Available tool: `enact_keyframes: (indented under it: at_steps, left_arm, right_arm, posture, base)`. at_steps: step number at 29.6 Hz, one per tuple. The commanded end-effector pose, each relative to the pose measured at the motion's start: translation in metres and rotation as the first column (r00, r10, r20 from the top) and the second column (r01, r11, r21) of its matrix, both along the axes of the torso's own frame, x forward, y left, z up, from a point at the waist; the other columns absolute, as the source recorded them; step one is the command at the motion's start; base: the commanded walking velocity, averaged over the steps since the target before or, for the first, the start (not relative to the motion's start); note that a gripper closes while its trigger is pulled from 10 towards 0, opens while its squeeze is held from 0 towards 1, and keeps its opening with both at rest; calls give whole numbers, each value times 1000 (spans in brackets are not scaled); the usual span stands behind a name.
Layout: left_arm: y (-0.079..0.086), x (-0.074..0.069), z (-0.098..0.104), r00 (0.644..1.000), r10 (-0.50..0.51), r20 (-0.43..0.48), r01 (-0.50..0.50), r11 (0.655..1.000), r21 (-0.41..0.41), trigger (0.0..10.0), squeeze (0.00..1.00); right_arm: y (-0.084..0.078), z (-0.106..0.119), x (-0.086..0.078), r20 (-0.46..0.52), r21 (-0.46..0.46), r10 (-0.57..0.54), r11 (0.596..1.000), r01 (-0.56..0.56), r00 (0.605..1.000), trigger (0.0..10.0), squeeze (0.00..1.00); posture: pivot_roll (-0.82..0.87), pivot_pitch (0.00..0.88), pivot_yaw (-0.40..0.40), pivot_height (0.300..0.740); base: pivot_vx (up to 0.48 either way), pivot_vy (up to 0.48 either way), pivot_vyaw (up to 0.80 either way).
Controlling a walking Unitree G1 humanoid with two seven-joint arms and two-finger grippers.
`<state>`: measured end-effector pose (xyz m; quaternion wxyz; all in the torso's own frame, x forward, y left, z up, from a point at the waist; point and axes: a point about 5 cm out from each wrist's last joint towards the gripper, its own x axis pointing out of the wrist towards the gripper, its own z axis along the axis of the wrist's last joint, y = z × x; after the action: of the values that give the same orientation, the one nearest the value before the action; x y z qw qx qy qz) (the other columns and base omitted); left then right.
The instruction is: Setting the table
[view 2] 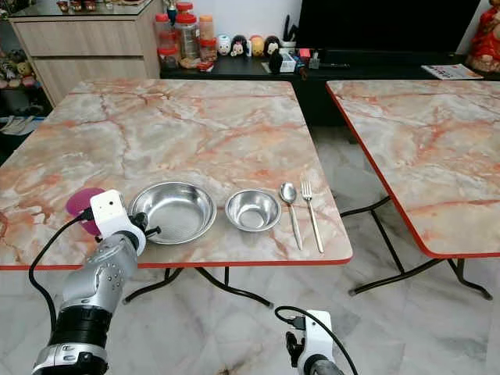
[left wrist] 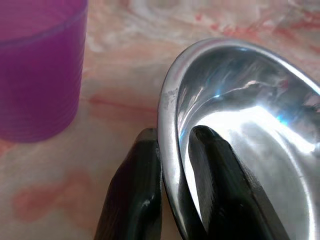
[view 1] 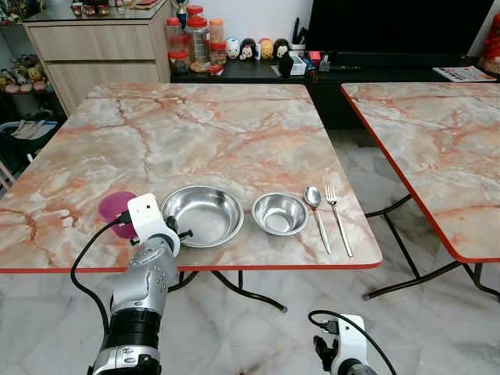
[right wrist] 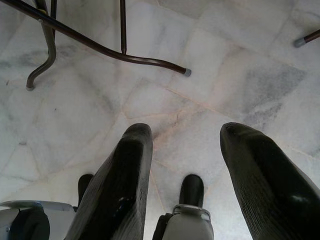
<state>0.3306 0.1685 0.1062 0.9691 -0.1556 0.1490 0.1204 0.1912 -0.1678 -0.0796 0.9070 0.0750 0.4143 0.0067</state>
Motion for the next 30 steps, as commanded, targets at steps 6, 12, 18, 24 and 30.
enact_keyframes:
  at_steps: [6,12,18,24,30]
  left_arm:
    - [2,-3,4,998,40,48,-42,999,30,0,0]
    - [-2,-1,11,993,27,113,-29,1000,10,1686,0]
    - [-13,2,19,984,-36,173,37,999,-1,10000,0]
    - [-23,10,43,945,-13,326,48,994,-99,10000,0]
    - [-22,11,49,929,15,369,32,992,-122,10000,0]
  right_arm:
    - [-2,0,0,-1,-10,19,1000,-19,1000,10000,0]
    - [-2,0,0,-3,-12,25,1000,-25,1000,10000,0]
    - [-3,0,0,-6,-16,34,999,-34,999,10000,0]
    - [-3,2,3,-2,-19,35,999,-35,999,10000,0]
    - [-4,2,3,-1,-20,28,999,-28,1000,10000,0]
  posture:
    - [99,0,-44,740]
    - [101,0,-48,740]
    - [104,0,-51,740]
    - [101,0,-56,740]
    - [98,0,-61,740]
  base:
    - [0,0,0]
    - [0,0,0]
    - [0,0,0]
    - [0,0,0]
    - [0,0,0]
